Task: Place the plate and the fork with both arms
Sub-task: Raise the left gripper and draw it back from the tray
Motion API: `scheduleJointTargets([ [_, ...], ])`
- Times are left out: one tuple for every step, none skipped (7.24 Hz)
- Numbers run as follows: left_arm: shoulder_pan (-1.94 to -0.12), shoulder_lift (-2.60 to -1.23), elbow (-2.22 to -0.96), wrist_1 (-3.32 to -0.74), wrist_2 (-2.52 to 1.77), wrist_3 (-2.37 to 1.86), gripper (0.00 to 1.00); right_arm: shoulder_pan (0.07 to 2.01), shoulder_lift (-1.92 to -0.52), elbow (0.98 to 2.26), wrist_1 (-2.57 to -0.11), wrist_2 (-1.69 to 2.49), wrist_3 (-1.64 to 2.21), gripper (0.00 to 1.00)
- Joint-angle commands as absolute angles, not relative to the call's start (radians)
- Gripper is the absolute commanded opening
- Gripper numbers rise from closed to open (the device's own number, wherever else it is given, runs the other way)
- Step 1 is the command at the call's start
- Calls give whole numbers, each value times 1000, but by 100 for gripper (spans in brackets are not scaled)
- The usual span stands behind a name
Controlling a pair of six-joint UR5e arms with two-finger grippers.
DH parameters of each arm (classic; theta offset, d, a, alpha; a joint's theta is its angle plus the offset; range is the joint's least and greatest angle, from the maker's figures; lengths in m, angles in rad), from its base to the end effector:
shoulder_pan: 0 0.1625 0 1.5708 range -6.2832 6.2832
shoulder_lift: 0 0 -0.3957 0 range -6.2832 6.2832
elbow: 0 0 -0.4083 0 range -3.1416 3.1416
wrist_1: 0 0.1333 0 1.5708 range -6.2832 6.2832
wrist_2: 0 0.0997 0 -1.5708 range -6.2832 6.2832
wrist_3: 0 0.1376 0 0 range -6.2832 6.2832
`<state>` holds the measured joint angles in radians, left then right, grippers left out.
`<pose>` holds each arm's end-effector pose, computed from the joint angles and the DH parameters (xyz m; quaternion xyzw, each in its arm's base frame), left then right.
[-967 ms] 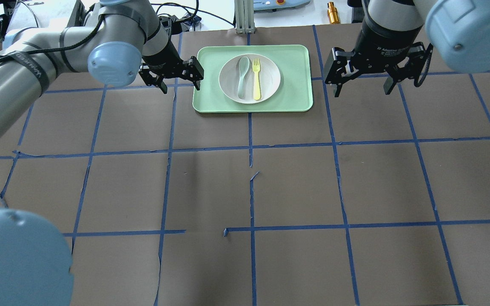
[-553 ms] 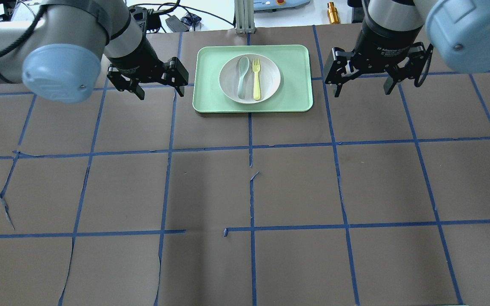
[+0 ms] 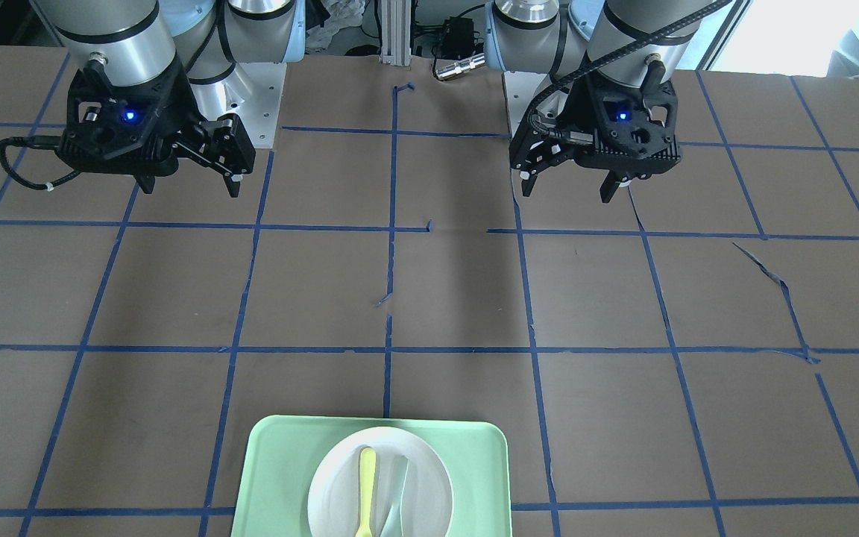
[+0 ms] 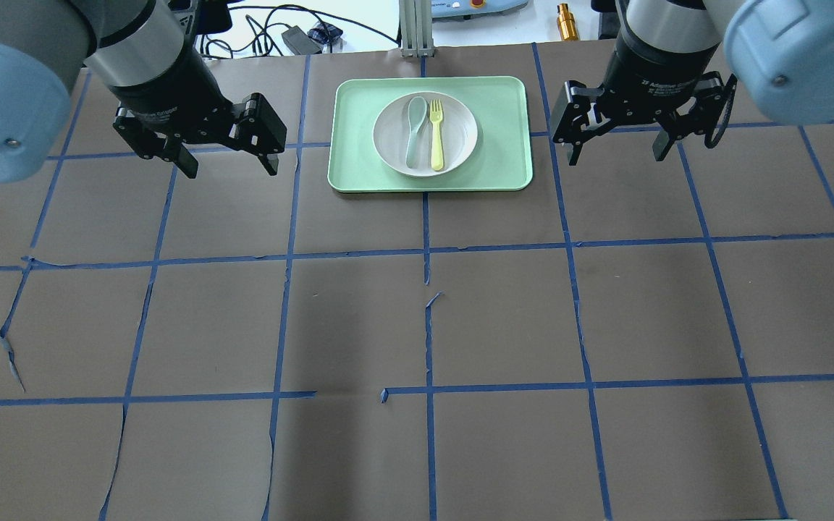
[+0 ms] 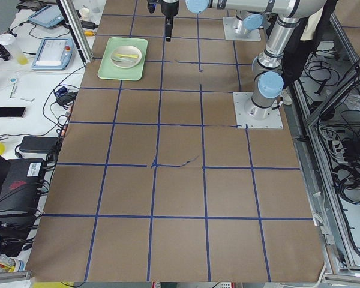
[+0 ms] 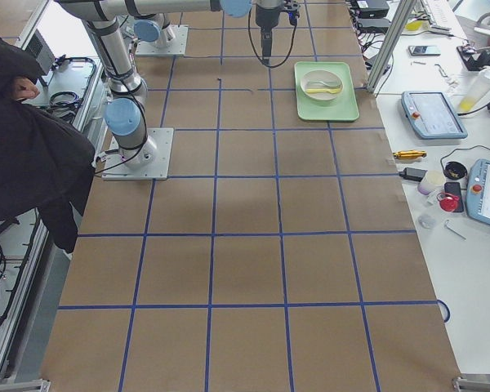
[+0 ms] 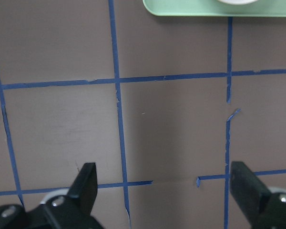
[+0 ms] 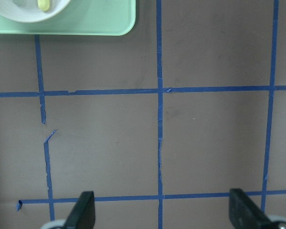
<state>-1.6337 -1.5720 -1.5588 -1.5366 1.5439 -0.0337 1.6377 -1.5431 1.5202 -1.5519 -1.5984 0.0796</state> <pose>-0.1691 -0.5049 0.4297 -0.0149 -0.9995 0.0218 0.0145 0.1639 -0.5096 0.4302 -0.0064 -0.9999 0.0030 0.0136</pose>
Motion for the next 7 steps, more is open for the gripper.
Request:
scheduleJointTargets([
  [-1634, -1578, -1563, -1545, 1554, -43, 100, 1640, -1543, 1520, -1554, -1603, 83, 100],
  [-1634, -1574, -1563, -1545, 1555, -41, 100, 1640, -1536, 1522, -1572, -1612, 84, 100],
  [-1634, -1572, -1563, -1545, 1555, -41, 100, 1643, -1531, 1523, -1589, -1603, 86, 100],
  [-1634, -1572, -1565, -1545, 1557, -41, 100, 1646, -1466, 1514, -1680, -1605, 83, 100],
  [-1634, -1572, -1565, -1543, 1560, -34, 100, 1661, -1375, 1502, -1768, -1614, 84, 100],
  [-1634, -1574, -1565, -1543, 1560, -34, 100, 1687, -1286, 1468, -1825, -1615, 89, 100],
  [-1634, -1572, -1565, -1543, 1560, -34, 100, 1704, -1176, 1383, -1850, -1617, 101, 100],
])
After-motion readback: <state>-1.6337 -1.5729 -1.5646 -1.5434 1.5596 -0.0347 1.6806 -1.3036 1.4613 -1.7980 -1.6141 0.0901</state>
